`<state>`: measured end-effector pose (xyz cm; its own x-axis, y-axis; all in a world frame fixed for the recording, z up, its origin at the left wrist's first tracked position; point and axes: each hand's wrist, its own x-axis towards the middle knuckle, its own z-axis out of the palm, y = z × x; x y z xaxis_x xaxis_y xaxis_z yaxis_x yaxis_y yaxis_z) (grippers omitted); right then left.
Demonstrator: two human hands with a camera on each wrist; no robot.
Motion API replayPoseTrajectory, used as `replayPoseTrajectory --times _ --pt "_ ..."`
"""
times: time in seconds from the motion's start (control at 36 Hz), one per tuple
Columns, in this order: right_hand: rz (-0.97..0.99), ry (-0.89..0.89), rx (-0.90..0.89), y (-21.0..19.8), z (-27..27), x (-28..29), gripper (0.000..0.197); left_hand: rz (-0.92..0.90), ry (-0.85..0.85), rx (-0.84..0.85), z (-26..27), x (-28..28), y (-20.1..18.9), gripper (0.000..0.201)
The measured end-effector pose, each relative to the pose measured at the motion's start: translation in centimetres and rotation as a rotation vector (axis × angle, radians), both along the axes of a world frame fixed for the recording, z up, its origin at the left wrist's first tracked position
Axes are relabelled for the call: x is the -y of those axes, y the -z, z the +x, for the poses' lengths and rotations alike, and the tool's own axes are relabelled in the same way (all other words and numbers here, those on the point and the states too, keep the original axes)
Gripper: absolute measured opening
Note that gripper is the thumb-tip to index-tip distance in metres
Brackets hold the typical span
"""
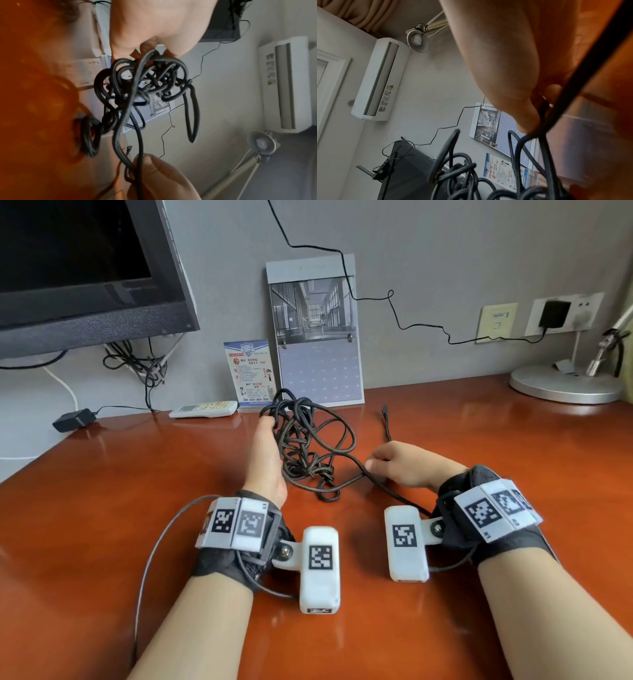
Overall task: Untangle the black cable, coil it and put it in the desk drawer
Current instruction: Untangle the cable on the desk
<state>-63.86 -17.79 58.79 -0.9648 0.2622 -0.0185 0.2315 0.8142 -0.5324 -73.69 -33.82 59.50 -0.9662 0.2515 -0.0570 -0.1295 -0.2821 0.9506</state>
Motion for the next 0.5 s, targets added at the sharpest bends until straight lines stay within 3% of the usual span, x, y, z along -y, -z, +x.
replayPoseTrajectory --times 0.14,0.25,0.36,0.42,0.5 --pt "-0.013 0.047 -0.134 -0.2 -0.1 0.2 0.012 -0.114 -0.002 -0.049 0.6 -0.3 -0.1 0.022" --pt "-0.076 0.017 -0.284 -0.6 -0.1 0.8 0.009 -0.161 0.068 -0.092 1.4 -0.9 0.1 0.023" --pt "0.001 0.018 -0.212 -0.4 -0.2 0.8 0.021 -0.446 0.119 -0.277 1.6 -0.4 -0.2 0.03" --pt "-0.012 0.047 -0.189 -0.3 -0.2 0.4 0.009 -0.589 0.121 -0.366 1.3 0.1 -0.5 0.035" --pt "0.003 0.069 -0.166 -0.4 -0.1 0.0 0.008 -0.604 0.162 -0.269 0.6 1.1 -1.2 0.038"
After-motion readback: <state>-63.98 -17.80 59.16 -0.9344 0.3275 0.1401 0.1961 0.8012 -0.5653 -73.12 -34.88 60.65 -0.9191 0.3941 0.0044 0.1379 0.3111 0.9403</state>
